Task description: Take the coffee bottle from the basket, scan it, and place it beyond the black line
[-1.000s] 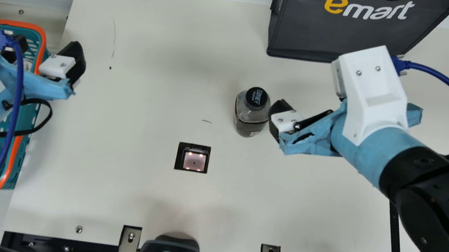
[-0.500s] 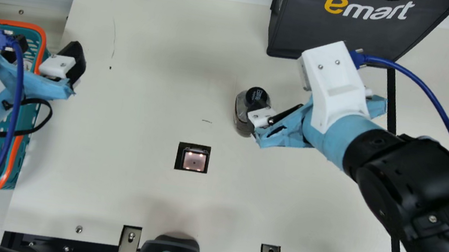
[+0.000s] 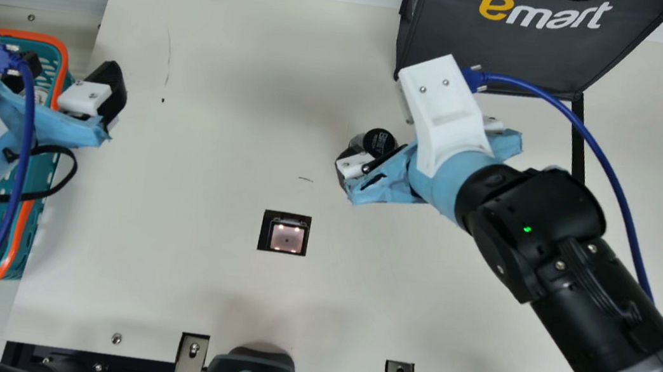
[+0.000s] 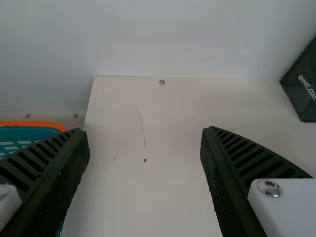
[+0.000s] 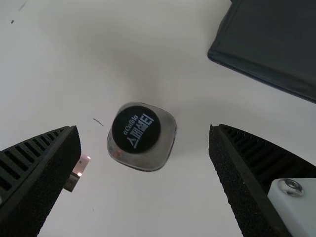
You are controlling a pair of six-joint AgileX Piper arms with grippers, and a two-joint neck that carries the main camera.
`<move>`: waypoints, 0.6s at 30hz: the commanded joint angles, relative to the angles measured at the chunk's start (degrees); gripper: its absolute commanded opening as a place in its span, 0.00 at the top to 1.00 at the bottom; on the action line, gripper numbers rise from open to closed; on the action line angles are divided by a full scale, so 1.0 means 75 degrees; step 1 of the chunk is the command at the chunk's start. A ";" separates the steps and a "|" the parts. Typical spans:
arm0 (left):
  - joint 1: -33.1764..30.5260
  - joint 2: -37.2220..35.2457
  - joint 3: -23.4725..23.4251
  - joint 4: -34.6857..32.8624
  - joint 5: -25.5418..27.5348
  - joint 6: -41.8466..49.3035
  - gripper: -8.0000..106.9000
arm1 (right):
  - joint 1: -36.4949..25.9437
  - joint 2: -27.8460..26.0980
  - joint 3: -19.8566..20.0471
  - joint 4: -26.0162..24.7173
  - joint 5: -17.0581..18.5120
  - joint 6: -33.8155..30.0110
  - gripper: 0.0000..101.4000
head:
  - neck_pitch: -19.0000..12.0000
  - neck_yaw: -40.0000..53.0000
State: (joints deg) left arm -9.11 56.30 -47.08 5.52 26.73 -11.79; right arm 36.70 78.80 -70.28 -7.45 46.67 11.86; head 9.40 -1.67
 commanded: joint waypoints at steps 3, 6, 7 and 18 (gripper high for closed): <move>0.0000 0.0000 0.0000 0.0000 0.0000 0.0000 0.15 | 0.0077 0.0222 -0.0026 -0.0040 -0.0071 0.0072 0.10 | -0.0198 0.0012; 0.0000 0.0000 0.0000 0.0000 0.0000 0.0000 0.15 | 0.0140 0.0371 -0.0051 -0.0071 -0.0129 0.0124 0.10 | -0.0198 0.0012; 0.0000 0.0000 0.0000 0.0000 0.0000 0.0000 0.15 | 0.0158 0.0416 -0.0055 -0.0081 -0.0148 0.0140 0.10 | -0.0198 0.0012; 0.0000 0.0000 0.0000 0.0000 0.0000 0.0000 0.15 | 0.0218 0.0777 -0.0067 -0.0090 -0.0302 0.0168 0.10 | -0.0198 0.0012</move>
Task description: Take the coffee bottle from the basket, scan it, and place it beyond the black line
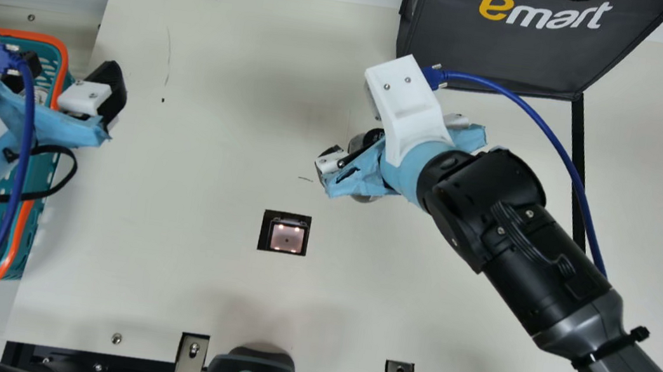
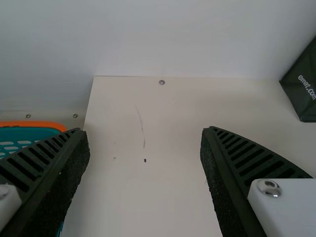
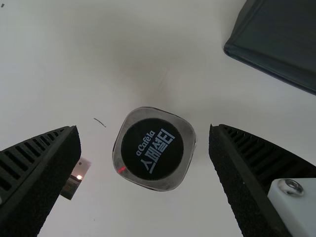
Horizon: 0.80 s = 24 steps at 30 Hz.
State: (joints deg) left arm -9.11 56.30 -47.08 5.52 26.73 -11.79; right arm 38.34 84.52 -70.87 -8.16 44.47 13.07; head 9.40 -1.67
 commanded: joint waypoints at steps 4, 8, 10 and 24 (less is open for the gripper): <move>0.0000 0.0000 0.0000 0.0000 0.0000 0.0000 0.15 | -0.0014 0.0094 0.0043 -0.0002 -0.0058 0.0004 0.10 | -0.0198 0.0012; 0.0000 0.0000 0.0000 0.0000 0.0000 0.0000 0.15 | -0.0038 0.0153 0.0061 -0.0005 -0.0084 0.0000 0.10 | -0.0198 0.0012; 0.0000 0.0000 0.0000 0.0000 0.0000 0.0000 0.15 | -0.0049 0.0176 0.0069 -0.0006 -0.0090 -0.0002 0.10 | -0.0198 0.0012; 0.0000 0.0000 0.0000 0.0000 0.0000 0.0000 0.15 | -0.0117 0.0272 0.0043 0.0056 -0.0075 -0.0033 0.43 | -0.0198 0.0012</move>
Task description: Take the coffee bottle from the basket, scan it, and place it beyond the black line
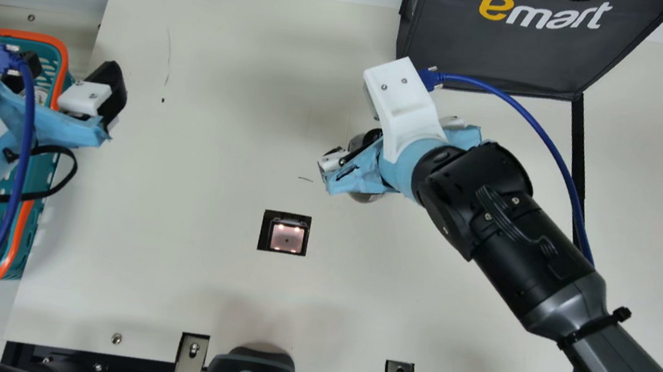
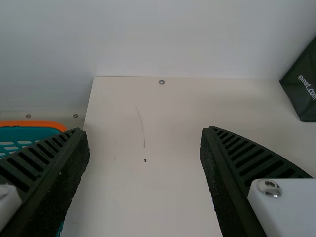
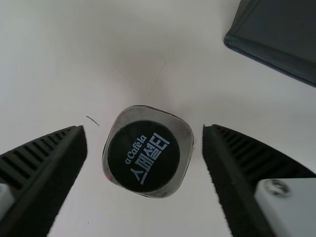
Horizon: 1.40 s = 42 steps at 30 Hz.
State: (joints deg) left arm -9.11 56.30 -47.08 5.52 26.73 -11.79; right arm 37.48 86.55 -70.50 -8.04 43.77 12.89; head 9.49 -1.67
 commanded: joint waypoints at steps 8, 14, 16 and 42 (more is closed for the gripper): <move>0.0000 0.0000 0.0000 0.0000 0.0000 0.0000 0.15 | -0.0042 -0.0004 -0.0024 0.0129 0.0074 -0.0087 0.96 | -0.0209 0.0012; 0.0000 0.0000 0.0000 0.0000 0.0000 0.0000 0.15 | -0.0062 -0.0031 -0.0040 0.0178 0.0121 -0.0143 1.00 | -0.0209 0.0012; 0.0000 0.0000 0.0000 0.0000 0.0000 0.0000 0.15 | -0.0069 -0.0040 -0.0053 0.0196 0.0135 -0.0167 1.00 | -0.0209 0.0012; 0.0000 0.0000 0.0000 0.0000 0.0000 0.0000 0.15 | -0.0135 -0.0306 -0.0115 0.0206 0.0250 -0.0260 1.00 | -0.0209 -0.2655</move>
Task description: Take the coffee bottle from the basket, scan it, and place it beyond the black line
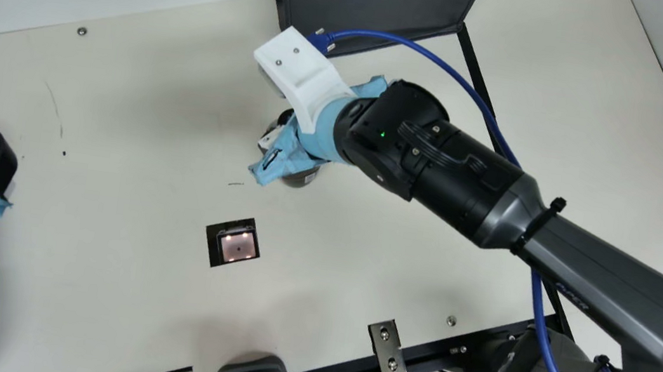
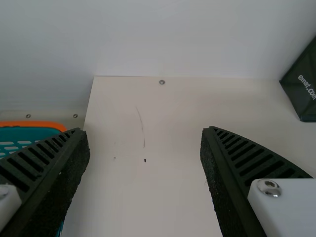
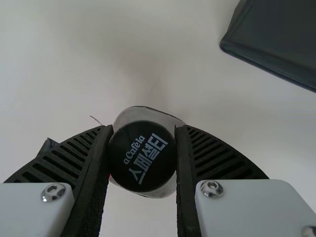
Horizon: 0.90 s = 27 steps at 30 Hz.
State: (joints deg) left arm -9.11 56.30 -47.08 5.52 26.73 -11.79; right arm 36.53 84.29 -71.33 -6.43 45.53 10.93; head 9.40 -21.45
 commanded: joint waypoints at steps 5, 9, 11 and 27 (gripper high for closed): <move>0.0000 0.0000 0.0000 0.0000 0.0000 0.0000 0.15 | -0.0039 -0.0078 -0.0023 -0.0039 0.0043 0.0008 1.00 | -0.0198 -0.0018; 0.0000 0.0000 0.0000 0.0000 0.0000 0.0000 0.15 | -0.0111 -0.0154 -0.0041 -0.0049 0.0065 0.0012 1.00 | -0.0198 -0.0018; 0.0000 0.0000 0.0000 0.0000 0.0000 0.0000 0.15 | -0.0173 -0.0199 -0.0052 -0.0052 0.0077 0.0010 1.00 | -0.0198 -0.0018; 0.0000 0.0000 0.0000 0.0000 0.0000 0.0000 0.15 | -0.1086 -0.0725 0.0173 0.0012 0.0161 -0.0171 1.00 | -0.0198 -0.0018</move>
State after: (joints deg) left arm -9.11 56.30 -47.08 5.52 26.73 -11.79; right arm 28.83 78.97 -70.20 -6.57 46.85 9.70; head 9.40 -21.45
